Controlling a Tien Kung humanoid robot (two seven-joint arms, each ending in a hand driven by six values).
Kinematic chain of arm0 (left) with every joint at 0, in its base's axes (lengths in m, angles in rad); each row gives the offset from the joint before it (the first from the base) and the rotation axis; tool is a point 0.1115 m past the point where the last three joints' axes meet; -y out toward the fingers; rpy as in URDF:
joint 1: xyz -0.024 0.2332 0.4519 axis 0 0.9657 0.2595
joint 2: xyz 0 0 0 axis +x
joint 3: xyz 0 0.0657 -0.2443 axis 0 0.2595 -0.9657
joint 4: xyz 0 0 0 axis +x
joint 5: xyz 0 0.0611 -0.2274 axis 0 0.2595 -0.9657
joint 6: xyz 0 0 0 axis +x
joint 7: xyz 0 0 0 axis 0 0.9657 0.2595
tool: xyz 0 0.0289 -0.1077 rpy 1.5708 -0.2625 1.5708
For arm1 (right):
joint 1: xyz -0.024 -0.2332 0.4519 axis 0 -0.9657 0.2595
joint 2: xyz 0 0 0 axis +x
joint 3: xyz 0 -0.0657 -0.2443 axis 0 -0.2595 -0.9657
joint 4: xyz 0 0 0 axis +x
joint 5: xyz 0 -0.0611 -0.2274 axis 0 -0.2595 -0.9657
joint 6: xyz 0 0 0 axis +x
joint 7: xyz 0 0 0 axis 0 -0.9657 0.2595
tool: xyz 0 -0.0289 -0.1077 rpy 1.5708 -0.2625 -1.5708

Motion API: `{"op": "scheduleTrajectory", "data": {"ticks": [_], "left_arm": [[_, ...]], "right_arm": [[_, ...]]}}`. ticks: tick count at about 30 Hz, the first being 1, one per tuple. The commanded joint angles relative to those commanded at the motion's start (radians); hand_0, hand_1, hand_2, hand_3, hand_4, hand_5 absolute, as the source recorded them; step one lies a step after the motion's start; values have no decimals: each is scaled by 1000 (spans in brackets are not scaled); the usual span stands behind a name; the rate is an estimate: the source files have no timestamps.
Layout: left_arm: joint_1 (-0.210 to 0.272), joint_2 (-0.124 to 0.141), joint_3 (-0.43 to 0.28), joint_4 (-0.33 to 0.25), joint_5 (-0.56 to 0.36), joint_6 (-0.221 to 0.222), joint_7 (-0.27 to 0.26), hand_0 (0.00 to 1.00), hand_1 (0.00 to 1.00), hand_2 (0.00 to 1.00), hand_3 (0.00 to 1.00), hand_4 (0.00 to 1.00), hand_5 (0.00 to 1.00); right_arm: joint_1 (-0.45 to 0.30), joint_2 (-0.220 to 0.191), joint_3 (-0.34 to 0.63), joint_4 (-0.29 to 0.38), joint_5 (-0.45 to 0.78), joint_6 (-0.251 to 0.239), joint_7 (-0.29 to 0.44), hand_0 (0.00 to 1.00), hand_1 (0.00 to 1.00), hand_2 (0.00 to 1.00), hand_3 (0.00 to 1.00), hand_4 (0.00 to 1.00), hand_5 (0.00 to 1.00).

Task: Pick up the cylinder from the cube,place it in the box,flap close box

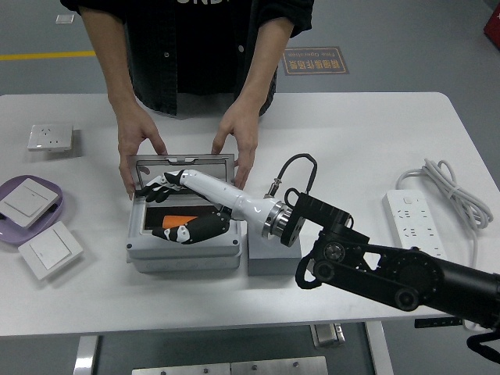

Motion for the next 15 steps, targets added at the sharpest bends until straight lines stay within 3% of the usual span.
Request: {"op": "scheduleTrajectory", "data": {"ticks": [5, 15], "left_arm": [[-6, 4, 0, 0, 3, 0, 1, 669, 682, 677, 718, 711, 392], [-16, 16, 11, 1, -5, -1, 3, 670, 680, 678, 704, 697, 334]], "right_arm": [[53, -24, 31, 17, 113, -1, -4, 839, 722, 703, 740, 858, 270], [195, -42, -15, -197, 225, 19, -10, 829, 710, 690, 717, 800, 250]]}}
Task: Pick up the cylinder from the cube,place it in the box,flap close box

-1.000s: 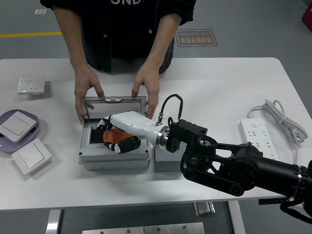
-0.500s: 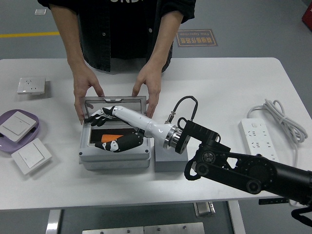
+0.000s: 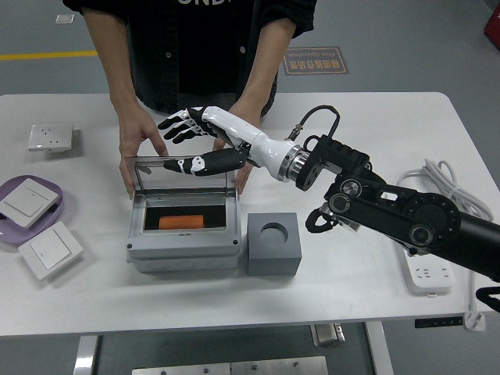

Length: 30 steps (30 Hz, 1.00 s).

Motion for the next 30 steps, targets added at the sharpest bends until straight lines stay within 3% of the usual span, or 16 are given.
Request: {"op": "scheduleTrajectory", "data": {"ticks": [2, 5, 13, 18, 24, 30], "left_arm": [[-1, 1, 1, 0, -1, 0, 1, 669, 680, 677, 710, 716, 389], [-2, 1, -3, 0, 3, -1, 2, 669, 680, 677, 710, 716, 389], [-2, 0, -48, -2, 41, -3, 5, 669, 680, 677, 710, 720, 393], [0, -3, -93, -7, 84, -4, 8, 668, 679, 677, 710, 722, 393], [4, -6, -106, -7, 94, -3, 8, 669, 679, 677, 710, 721, 392], [10, -8, -156, -13, 138, -3, 10, 669, 680, 676, 710, 721, 393]], "right_arm": [[7, -3, -9, -46, 11, 0, 4, 829, 713, 691, 718, 793, 254], [7, -9, -26, -85, 24, -3, 8, 829, 713, 691, 718, 793, 254], [-13, -19, -72, -69, 59, -2, 16, 830, 712, 690, 718, 785, 261], [-31, -33, -82, -25, 71, -6, 22, 831, 711, 687, 712, 781, 263], [-59, -71, -88, 74, 72, -11, 25, 827, 711, 688, 711, 777, 263], [-80, -90, -117, 133, 128, 35, 11, 818, 708, 688, 710, 776, 269]]}}
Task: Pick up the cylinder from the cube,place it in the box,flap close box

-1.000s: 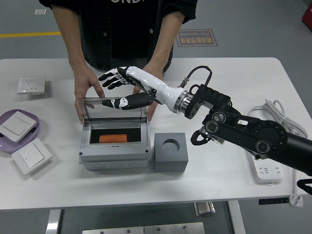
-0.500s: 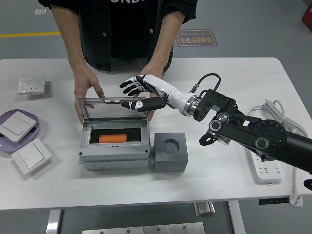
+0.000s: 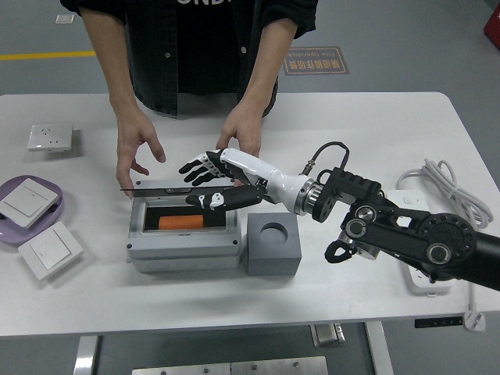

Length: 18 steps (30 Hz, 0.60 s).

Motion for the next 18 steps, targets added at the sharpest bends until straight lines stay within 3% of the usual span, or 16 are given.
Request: {"op": "scheduleTrajectory", "data": {"ticks": [10, 18], "left_arm": [[5, -5, -43, -5, 38, -1, 0, 669, 680, 676, 708, 719, 389], [20, -5, -20, -2, 11, 2, -3, 668, 679, 676, 708, 718, 386]], "right_arm": [[-53, -9, 6, -7, 103, 44, 15, 805, 705, 689, 723, 774, 278], [-134, -78, 172, 108, -23, 20, -18, 805, 705, 697, 733, 774, 287]]}}
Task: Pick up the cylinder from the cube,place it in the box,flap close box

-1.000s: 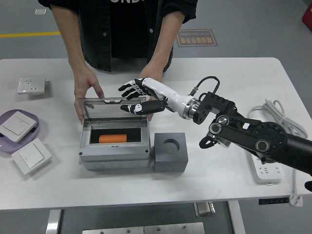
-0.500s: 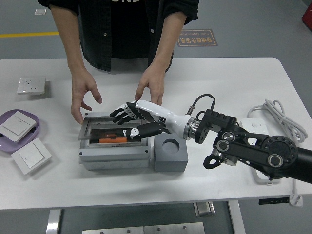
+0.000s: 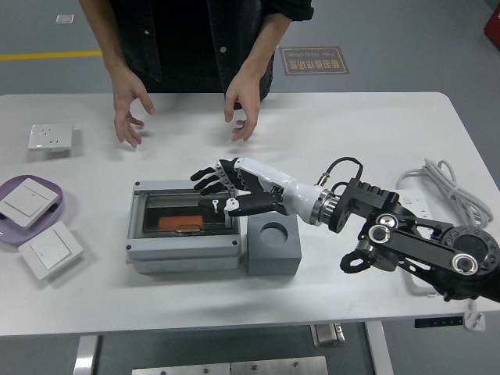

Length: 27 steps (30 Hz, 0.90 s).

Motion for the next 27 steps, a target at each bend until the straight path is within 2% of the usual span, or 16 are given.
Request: {"op": "scheduleTrajectory", "data": {"ticks": [4, 9, 14, 20, 27], "left_arm": [[6, -2, 21, 2, -22, 2, -2, 668, 680, 676, 708, 717, 384], [15, -9, 51, 4, -52, 5, -4, 668, 679, 676, 707, 717, 383], [28, -9, 69, 6, -79, 5, -9, 668, 679, 676, 707, 717, 383], [32, 2, 69, 8, -89, 2, -14, 669, 679, 676, 707, 717, 383], [33, 14, 62, 9, -92, -3, -13, 668, 679, 676, 707, 717, 381]], "right_arm": [[-64, -28, 104, 62, -84, -10, -17, 799, 706, 694, 731, 775, 293], [-163, -30, 248, 81, -140, -20, -13, 801, 708, 695, 721, 774, 307], [-256, -16, 380, 77, -90, -8, 13, 801, 708, 695, 721, 774, 307], [-361, -25, 527, 86, -56, 1, 29, 794, 702, 690, 711, 780, 326], [-474, -14, 671, 90, 54, 20, 58, 793, 703, 690, 705, 773, 338]]}}
